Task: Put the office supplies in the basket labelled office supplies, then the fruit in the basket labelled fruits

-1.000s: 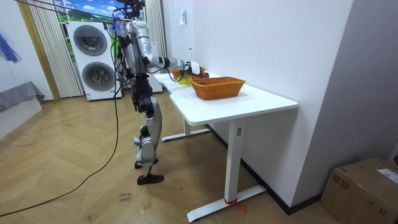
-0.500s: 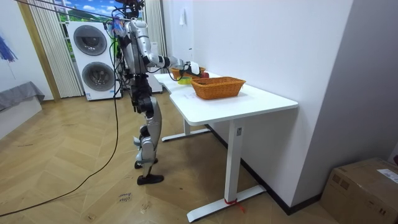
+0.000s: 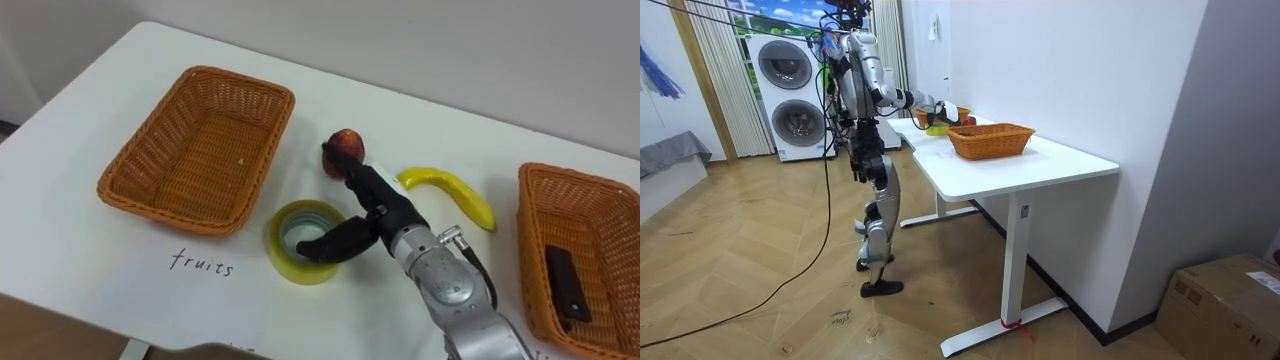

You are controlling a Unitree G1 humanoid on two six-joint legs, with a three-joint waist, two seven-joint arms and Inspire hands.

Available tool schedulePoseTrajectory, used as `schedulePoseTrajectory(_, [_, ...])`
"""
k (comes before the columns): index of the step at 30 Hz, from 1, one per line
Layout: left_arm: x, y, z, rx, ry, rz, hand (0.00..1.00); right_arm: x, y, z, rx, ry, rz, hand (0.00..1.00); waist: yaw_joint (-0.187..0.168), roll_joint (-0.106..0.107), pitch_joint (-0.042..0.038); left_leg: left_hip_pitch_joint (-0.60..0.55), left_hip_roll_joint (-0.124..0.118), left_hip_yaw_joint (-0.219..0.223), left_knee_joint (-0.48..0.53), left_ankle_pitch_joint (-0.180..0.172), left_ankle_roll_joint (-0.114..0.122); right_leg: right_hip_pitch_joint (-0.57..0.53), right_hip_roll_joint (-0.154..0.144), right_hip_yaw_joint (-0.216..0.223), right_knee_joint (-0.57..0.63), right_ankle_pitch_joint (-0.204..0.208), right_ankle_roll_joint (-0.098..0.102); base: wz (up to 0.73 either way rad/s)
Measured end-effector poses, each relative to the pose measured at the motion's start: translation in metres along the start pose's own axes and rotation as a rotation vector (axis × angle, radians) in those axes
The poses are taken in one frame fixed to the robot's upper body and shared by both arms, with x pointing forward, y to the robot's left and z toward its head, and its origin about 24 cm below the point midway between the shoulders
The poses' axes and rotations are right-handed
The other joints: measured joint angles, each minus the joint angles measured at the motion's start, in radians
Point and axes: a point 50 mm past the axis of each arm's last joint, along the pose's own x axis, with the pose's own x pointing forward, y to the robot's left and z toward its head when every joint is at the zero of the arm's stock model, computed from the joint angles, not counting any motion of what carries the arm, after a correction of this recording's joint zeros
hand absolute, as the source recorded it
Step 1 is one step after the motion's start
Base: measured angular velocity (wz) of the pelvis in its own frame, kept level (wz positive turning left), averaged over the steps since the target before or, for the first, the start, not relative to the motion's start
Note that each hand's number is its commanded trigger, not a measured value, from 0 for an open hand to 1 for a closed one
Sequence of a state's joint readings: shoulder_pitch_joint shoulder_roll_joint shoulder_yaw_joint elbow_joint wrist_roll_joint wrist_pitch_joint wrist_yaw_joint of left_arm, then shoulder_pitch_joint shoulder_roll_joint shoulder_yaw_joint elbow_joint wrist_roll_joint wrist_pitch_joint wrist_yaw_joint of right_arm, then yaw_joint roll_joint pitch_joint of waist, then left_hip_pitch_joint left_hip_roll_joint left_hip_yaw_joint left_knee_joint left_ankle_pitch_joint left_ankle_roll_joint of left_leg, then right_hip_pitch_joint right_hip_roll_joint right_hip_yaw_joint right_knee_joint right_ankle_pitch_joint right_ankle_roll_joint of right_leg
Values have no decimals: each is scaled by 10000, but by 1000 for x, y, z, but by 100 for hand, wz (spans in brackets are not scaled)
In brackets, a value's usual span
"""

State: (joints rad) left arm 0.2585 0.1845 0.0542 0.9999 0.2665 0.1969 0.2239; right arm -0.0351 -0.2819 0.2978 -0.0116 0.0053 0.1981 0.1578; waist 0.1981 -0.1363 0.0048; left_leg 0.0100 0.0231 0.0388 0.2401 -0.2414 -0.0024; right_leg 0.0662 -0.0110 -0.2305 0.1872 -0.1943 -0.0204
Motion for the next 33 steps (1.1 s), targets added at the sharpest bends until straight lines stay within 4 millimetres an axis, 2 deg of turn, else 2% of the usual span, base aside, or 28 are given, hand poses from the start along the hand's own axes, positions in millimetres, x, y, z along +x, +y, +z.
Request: schedulePoseTrajectory(33, [1, 2, -1, 38, 9, -286, 0, 0, 1, 0, -533, 96, 332, 0, 7, 8, 4, 1, 1, -2, 20, -1, 0, 6, 2, 9, 9, 3, -2, 0])
